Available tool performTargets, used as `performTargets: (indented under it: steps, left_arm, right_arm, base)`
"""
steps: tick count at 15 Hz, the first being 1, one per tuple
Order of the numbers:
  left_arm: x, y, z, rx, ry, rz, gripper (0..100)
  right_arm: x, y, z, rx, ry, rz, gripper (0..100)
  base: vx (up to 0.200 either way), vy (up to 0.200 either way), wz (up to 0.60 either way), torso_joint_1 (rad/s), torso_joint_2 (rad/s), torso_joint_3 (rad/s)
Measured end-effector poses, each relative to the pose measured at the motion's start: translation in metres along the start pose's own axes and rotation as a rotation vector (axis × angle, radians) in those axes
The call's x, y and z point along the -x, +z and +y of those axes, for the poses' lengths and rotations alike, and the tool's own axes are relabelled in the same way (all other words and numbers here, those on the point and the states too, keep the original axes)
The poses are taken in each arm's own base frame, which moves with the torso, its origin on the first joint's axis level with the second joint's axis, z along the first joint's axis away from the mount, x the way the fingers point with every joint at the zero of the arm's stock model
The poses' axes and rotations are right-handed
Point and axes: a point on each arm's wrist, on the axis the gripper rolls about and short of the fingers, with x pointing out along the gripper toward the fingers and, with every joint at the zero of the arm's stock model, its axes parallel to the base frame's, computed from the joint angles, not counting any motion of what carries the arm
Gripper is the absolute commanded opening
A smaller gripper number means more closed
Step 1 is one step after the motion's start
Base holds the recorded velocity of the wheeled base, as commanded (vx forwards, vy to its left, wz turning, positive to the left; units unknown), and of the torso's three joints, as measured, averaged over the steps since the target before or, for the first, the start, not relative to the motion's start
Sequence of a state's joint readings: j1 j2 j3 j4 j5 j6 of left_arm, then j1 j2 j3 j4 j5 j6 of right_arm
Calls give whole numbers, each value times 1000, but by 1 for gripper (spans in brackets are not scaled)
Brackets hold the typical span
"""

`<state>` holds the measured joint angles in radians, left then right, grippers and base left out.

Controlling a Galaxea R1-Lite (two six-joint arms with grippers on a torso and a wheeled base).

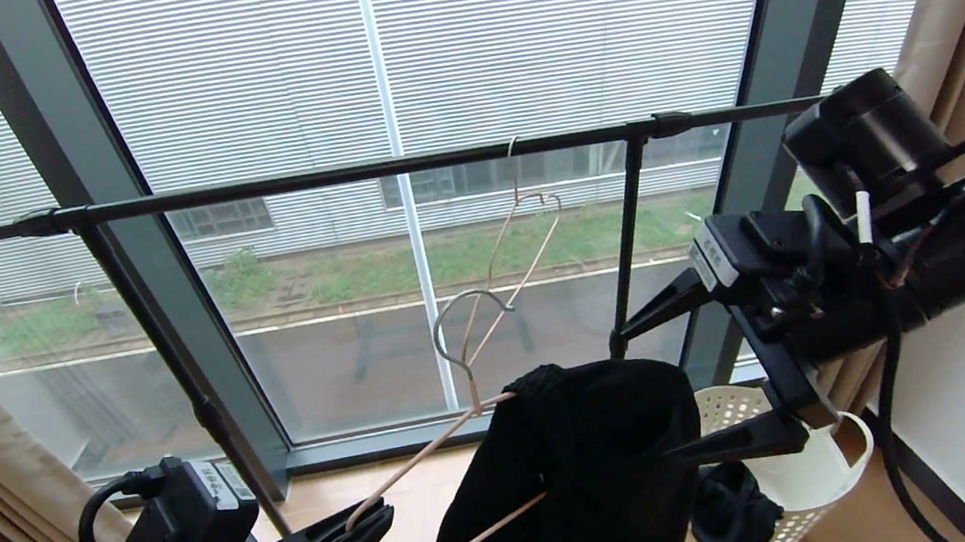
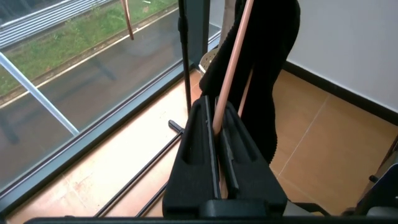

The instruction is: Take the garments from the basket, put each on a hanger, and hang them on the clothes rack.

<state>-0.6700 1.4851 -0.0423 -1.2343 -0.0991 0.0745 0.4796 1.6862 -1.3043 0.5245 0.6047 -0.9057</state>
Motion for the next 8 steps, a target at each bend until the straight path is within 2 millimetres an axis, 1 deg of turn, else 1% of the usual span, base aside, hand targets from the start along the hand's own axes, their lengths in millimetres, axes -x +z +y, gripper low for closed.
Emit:
performTargets:
  steps: [2,3,6,8]
  left_arm:
    - [1,0,-2,-8,-9,-6,0]
    - [2,-1,-3,-9,-14,-5,0]
    - [4,-1,-7,-16,-36,-12,0]
    - [5,0,-8,-21,-42,-17,0]
  right_arm:
    - [-11,0,-16,-19,35,-21,100]
    - [-16,-2,-21,-33,42,-18,100]
    - [-30,-6,-28,-54,65,-4,100]
    - [-37,-5,-30,-53,76,1,100]
  base:
    - [0,0,0,0,0,0]
    - [0,0,0,0,0,0]
    - [0,0,0,0,0,0]
    - [0,0,0,0,0,0]
